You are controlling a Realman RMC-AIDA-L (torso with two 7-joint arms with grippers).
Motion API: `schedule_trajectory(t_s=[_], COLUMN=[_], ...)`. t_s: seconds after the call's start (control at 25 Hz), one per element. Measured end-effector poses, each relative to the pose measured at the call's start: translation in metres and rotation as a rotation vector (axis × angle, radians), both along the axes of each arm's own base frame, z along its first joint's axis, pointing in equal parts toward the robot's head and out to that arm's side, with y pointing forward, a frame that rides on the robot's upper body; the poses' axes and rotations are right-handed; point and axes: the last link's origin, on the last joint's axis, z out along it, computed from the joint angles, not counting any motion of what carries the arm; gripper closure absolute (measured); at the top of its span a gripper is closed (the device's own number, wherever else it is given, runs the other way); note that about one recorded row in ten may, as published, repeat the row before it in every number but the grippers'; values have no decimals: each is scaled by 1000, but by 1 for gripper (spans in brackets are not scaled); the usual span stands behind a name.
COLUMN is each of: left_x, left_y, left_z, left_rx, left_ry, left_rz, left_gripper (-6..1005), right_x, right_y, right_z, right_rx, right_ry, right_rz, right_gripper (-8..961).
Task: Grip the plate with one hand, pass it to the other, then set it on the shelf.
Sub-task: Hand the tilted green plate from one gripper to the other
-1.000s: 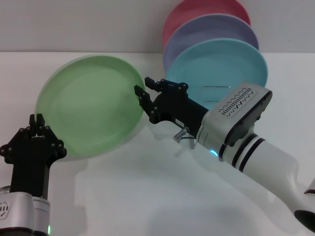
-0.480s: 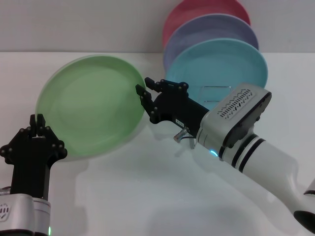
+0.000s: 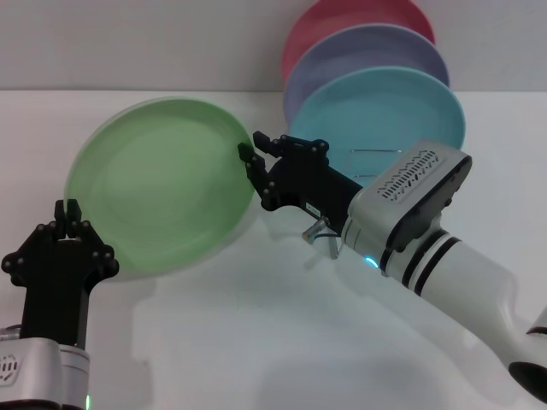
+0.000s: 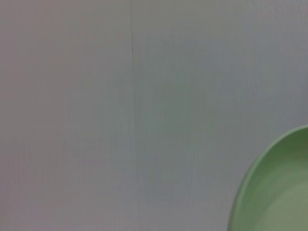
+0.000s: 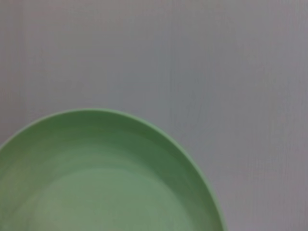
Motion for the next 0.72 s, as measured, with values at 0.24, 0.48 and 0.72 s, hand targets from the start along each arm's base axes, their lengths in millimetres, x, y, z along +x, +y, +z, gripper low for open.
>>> schedule_trajectory(t_s=[0.24,0.48,0.72], left_x=[0,-1,0], left_y=[1,2,2], left_z=[0,0,-1], left_rx=[-3,-2,-5], left_ry=[0,-2,-4], left_rz=[0,5,7], left_gripper=[964,964,963], right_x=[0,-1,0], right_y=[0,-1,-2], right_z=[0,-1,-1], right_rx=[-2,-4,-5], right_ry=[-4,-2,-2], right_rz=[4,4,3], right_gripper=[795,804,806])
